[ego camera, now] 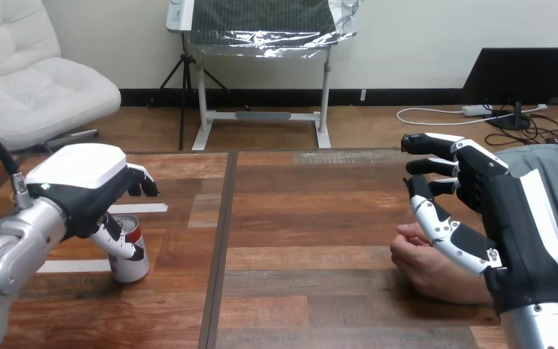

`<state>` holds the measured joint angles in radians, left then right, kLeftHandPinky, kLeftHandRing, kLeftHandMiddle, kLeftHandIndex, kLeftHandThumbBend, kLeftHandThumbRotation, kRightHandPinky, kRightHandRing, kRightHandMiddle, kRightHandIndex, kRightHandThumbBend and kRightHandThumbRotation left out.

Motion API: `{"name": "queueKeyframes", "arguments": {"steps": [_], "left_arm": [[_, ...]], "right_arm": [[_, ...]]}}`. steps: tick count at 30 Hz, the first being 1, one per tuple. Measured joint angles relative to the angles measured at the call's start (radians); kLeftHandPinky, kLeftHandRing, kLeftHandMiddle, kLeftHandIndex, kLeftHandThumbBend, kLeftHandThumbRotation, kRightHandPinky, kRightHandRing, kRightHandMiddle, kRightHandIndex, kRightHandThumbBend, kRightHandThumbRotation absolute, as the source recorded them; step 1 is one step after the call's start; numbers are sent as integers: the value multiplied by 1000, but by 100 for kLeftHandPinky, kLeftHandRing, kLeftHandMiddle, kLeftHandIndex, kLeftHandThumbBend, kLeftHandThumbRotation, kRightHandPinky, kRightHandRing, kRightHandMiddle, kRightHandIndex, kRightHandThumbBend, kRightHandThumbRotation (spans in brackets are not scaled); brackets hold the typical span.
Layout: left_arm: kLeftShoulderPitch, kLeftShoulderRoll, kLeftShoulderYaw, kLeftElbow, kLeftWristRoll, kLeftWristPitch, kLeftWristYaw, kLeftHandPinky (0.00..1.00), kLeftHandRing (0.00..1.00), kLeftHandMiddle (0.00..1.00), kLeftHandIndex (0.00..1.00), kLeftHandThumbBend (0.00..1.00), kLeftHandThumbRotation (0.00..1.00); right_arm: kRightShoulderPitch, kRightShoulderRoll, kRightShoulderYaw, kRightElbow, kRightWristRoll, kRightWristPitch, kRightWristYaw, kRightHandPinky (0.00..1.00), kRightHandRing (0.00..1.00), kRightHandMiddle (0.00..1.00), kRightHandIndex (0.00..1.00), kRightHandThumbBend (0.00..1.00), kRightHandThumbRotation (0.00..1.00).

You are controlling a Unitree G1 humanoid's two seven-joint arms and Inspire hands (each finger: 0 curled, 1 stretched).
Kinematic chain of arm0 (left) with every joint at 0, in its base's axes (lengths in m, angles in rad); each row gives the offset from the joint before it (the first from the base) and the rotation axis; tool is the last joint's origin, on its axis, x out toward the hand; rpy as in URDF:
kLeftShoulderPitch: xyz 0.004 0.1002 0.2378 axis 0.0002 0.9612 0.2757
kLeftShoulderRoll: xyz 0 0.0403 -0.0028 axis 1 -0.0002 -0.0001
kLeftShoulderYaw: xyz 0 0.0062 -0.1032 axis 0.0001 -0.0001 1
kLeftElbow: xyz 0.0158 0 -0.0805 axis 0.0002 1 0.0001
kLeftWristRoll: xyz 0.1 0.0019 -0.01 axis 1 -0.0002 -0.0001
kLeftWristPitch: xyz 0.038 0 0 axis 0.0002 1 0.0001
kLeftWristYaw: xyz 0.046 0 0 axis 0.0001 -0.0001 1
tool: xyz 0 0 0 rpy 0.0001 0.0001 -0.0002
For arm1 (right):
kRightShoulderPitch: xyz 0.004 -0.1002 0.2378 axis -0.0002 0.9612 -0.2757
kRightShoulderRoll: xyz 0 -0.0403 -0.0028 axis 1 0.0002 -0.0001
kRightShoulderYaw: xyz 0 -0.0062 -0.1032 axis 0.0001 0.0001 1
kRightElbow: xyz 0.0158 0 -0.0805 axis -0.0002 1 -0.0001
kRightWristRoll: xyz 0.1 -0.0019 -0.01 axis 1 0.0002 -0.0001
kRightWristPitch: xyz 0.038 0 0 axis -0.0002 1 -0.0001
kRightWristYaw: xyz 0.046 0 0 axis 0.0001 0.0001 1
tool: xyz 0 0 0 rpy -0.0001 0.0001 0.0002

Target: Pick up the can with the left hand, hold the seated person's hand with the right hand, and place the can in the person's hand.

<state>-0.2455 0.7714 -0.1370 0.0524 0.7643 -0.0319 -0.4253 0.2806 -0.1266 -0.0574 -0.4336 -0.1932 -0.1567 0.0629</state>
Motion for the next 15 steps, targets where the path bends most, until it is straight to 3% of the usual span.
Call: {"name": "queueKeyframes", "arguments": {"steps": [15], "left_arm": [[-5,0,-7,17,13,8,3,70,76,78,76,77,14]], "right_arm": [[-16,-1,0,0,0,0,2,56,70,75,68,26,0]]}}
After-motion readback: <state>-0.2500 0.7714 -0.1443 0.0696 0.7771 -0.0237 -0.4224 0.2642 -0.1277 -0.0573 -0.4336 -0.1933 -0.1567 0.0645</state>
